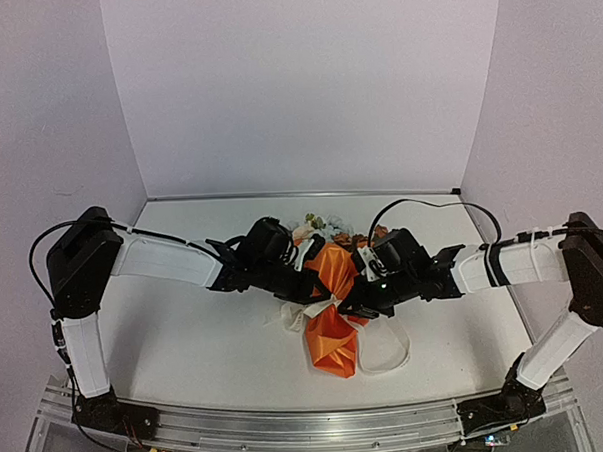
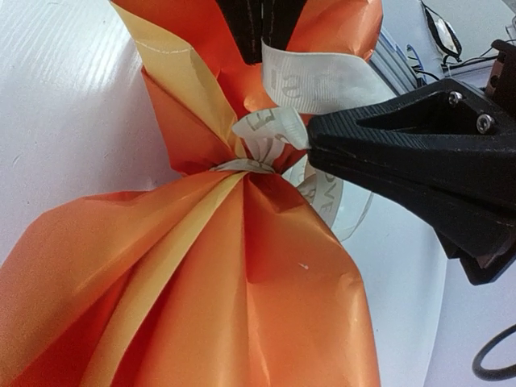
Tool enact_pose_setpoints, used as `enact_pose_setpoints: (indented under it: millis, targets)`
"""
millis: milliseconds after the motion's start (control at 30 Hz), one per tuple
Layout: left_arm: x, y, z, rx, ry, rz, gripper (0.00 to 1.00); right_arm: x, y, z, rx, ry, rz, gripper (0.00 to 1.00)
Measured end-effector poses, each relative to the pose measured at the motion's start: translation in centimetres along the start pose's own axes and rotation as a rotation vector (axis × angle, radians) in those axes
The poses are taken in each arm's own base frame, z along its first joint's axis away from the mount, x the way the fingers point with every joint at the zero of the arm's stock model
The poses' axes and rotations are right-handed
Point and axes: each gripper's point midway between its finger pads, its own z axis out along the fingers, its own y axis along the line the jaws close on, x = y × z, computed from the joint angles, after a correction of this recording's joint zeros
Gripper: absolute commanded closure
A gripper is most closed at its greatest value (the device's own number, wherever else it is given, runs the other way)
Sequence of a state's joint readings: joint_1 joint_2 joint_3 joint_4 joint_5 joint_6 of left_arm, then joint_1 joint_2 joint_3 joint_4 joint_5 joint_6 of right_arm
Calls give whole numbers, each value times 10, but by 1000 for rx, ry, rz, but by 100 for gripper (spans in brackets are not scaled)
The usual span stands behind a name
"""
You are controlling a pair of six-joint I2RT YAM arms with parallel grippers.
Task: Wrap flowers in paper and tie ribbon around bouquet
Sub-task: Cross the half-tied ribbon over the folded bouquet.
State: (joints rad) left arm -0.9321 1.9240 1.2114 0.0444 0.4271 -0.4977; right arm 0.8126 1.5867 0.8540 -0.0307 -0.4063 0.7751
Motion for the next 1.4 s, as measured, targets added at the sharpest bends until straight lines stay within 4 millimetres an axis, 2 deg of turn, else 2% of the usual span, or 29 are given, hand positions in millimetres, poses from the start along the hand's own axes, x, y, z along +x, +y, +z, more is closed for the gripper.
enact_pose_setpoints:
  millis: [267,700,833,1000,1400]
  targets:
    - [-6,6,-3,-10,-10,-4,100,7,9,-5,11,15,-35,100]
    - [-17,3,-11,-13,-11,38,100,-12,33,-9,-23,-23,-55,100]
    - [-16,1,-11,-3,-6,46,100,-17,35,1,-22,-18,-43,100]
    - [-17,-2,-14,15,-3,61,100,-18,26,17,-19,-7,-8,100]
    - [-20,-4,-20,55,2,52,100,-41,21,46,-93,-84,62,100]
